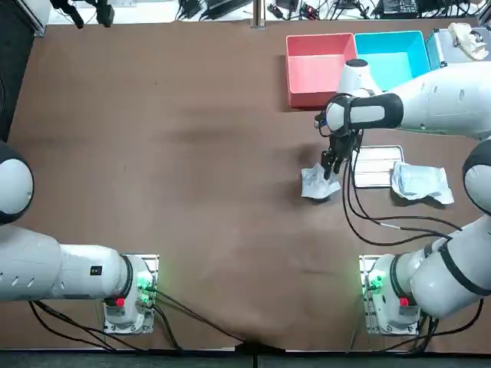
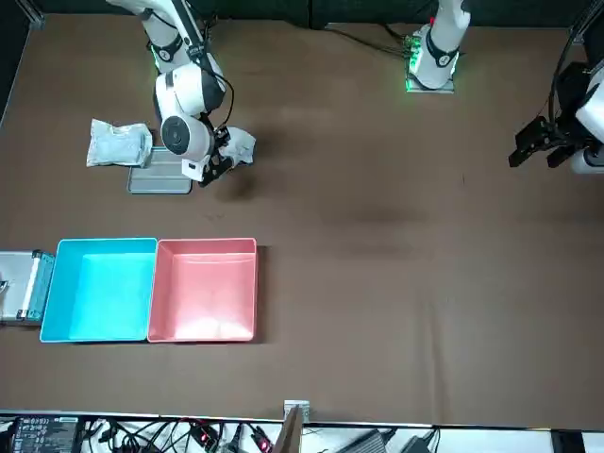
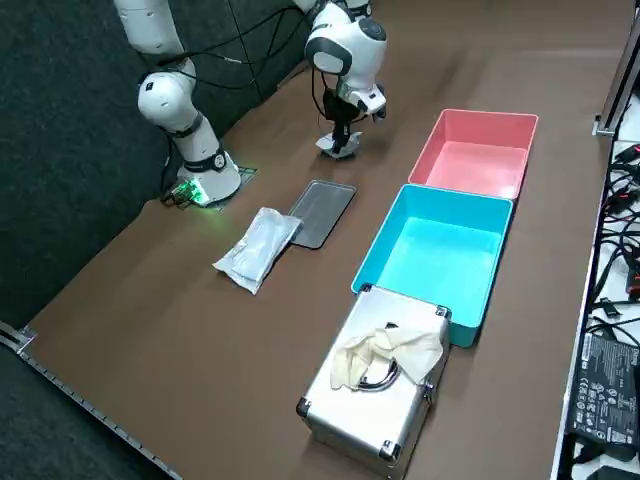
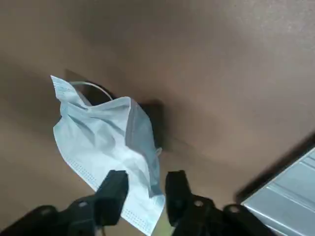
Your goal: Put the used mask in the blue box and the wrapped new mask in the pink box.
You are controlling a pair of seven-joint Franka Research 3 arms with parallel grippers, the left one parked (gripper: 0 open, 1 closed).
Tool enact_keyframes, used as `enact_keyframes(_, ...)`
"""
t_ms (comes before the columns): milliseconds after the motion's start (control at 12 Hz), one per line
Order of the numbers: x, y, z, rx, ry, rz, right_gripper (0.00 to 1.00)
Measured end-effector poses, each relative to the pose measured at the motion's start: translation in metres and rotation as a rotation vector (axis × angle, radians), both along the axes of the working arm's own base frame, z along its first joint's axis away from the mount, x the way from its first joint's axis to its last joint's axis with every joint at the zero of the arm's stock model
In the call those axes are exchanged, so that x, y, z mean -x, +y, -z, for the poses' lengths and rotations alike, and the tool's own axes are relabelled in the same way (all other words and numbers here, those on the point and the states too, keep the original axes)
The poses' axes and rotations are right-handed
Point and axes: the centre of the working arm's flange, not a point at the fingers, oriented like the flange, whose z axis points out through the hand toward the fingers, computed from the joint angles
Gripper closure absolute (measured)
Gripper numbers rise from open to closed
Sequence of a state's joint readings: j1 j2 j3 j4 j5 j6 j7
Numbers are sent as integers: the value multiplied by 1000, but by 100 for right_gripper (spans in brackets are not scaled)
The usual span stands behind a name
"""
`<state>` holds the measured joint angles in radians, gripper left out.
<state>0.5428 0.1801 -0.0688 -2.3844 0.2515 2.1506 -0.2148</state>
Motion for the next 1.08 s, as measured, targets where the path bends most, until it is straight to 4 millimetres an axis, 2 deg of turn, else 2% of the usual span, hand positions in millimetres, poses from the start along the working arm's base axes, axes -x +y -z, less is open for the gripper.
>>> enact_keyframes(250,0,0,0,0,0,2,94)
enact_keyframes(417,-3,0,-4,-4,-7,7,98)
enact_keyframes(583,-15,1,-22,-8,-28,48,98)
enact_keyframes(667,-29,-1,-39,-11,-40,86,98)
enact_keyframes(833,-65,-13,-87,-22,-52,167,98)
enact_keyframes(1083,-124,-46,-164,-46,-128,312,98)
